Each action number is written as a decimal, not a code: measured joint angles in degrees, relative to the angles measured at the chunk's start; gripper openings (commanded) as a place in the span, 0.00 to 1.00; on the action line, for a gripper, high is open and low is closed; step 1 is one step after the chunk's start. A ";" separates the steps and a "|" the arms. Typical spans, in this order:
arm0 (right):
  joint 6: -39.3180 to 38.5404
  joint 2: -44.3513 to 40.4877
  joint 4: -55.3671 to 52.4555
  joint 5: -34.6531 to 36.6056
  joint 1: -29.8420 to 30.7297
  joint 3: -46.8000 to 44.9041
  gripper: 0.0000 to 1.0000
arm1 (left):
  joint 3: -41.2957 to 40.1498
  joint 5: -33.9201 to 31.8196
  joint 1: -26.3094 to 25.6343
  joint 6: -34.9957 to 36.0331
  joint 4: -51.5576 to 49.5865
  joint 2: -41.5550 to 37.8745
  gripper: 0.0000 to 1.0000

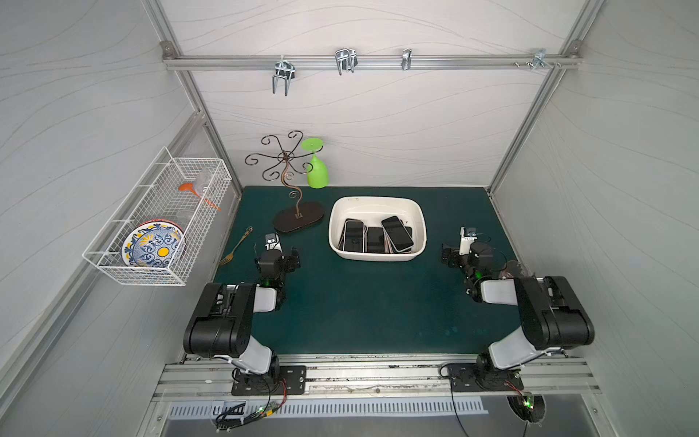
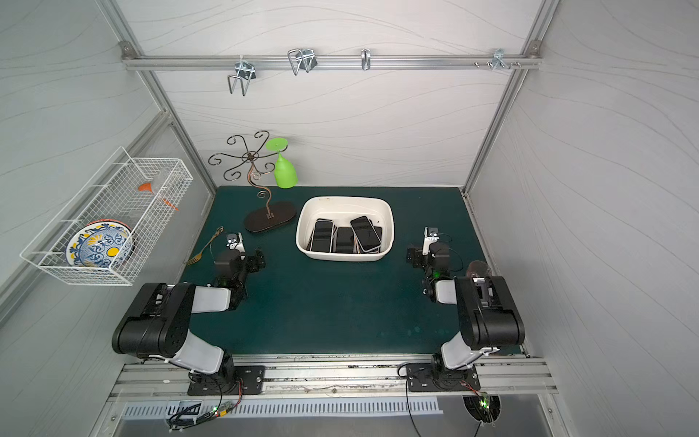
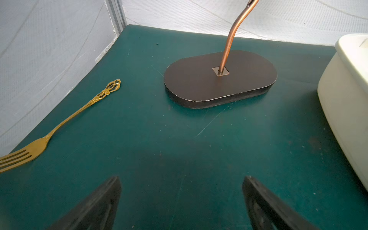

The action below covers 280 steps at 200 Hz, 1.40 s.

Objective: Take the phone out of the storage box
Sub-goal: Adjust the phone in the storage box.

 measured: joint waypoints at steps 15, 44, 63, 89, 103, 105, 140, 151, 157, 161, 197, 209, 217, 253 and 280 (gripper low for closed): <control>0.00 0.00 0.00 0.00 0.00 0.00 0.99 | 0.00 0.00 0.02 0.00 0.00 0.00 1.00; 0.00 0.00 -0.02 -0.02 0.00 0.00 0.99 | 0.00 -0.15 -0.11 0.09 0.00 0.00 1.00; 0.00 0.00 0.20 0.52 0.17 -0.15 0.99 | 2.84 -2.58 -1.92 1.01 -7.74 -2.12 1.00; 1.03 -5.84 -14.01 4.68 1.75 3.74 0.99 | 9.79 -3.98 -5.81 -1.29 -23.63 -13.33 1.00; 2.43 -10.25 -25.18 5.86 2.25 10.95 0.99 | 15.13 -3.89 -7.32 -5.86 -33.29 -21.57 1.00; 2.54 -10.88 -26.77 5.97 2.34 12.17 0.99 | 15.98 -3.89 -7.45 -6.73 -34.58 -22.56 1.00; 3.76 -18.56 -52.37 6.12 10.91 35.12 0.99 | 32.44 -2.97 -16.61 -18.88 -59.23 -31.01 1.00; 3.61 -17.16 -59.76 6.23 16.83 42.53 0.99 | 37.33 -2.34 -21.16 -22.32 -66.90 -29.81 1.00; 3.56 -15.69 -63.28 5.97 19.82 46.12 0.99 | 39.56 -1.64 -23.37 -24.28 -70.66 -28.68 1.00; 3.52 -14.58 -65.37 5.51 21.66 48.17 0.99 | 40.52 -1.07 -24.33 -25.20 -72.41 -27.93 1.00; 3.72 -2.67 -80.98 0.31 27.10 55.65 0.99 | 43.19 3.78 -27.93 -32.98 -86.99 -18.78 1.00; 3.82 1.33 -85.26 -1.09 26.97 56.74 0.99 | 43.17 4.79 -28.33 -34.10 -90.29 -16.57 1.00; 3.80 3.82 -87.82 -1.81 26.93 58.07 0.99 | 43.17 5.20 -28.41 -34.51 -91.56 -15.85 1.00; 2.91 12.24 -92.72 -4.57 26.84 65.53 0.99 | 43.17 6.60 -28.65 -34.95 -93.77 -15.19 1.00; 2.32 15.80 -93.64 -6.12 26.29 68.87 0.99 | 43.04 7.13 -28.65 -34.91 -93.64 -14.82 1.00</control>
